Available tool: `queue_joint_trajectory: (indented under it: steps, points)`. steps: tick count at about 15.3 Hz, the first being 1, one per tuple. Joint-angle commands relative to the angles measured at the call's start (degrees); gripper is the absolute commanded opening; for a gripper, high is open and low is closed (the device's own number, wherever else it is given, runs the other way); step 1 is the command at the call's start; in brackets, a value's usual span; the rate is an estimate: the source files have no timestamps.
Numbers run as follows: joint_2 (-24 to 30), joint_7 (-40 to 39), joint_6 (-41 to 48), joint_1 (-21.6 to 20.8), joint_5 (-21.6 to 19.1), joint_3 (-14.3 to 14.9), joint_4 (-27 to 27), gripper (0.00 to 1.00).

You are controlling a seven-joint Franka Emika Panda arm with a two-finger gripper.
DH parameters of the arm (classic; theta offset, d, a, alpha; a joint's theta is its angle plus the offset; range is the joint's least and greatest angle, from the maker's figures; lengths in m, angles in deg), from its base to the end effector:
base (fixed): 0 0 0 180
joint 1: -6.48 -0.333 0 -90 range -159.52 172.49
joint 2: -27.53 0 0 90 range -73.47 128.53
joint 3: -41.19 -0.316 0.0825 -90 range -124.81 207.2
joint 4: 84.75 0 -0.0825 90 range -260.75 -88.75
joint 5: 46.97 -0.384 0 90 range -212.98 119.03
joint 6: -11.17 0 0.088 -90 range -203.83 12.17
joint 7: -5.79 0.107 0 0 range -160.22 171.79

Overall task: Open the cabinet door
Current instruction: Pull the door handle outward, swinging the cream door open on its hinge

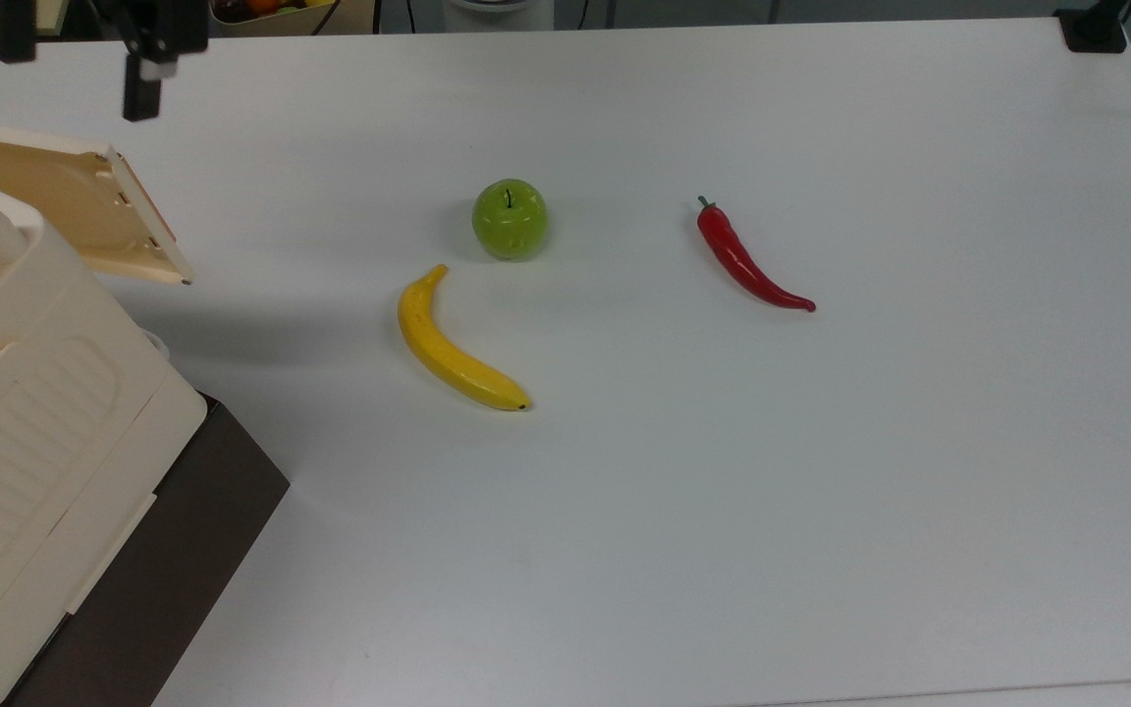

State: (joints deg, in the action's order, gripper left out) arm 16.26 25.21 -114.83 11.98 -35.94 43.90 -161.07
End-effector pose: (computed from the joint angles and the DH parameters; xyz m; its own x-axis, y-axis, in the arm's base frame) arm 0.6511 -0.0967 0.6970 0.6987 -0.3167 0.6414 -0.4022 -0.9154 -0.0138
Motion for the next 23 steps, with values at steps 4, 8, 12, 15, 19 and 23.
queue_joint_trajectory:
  steps: [4,8,12,15,19,23]
  points:
    - [-4.72,0.62,-10.49,-0.4,-1.01,0.11,1.0,1.0]
    - [-4.29,-2.37,-8.92,-0.32,-1.36,0.02,-0.22,1.0]
    - [-2.54,-6.75,0.99,0.12,-1.54,0.2,-0.32,1.0]
    - [-1.13,-10.89,8.64,0.3,-1.71,0.37,-0.15,1.0]
    - [1.94,-22.29,20.49,2.49,-5.14,0.9,-0.06,1.0]
    - [3.18,-29.01,28.52,3.38,-5.5,0.9,0.03,1.0]
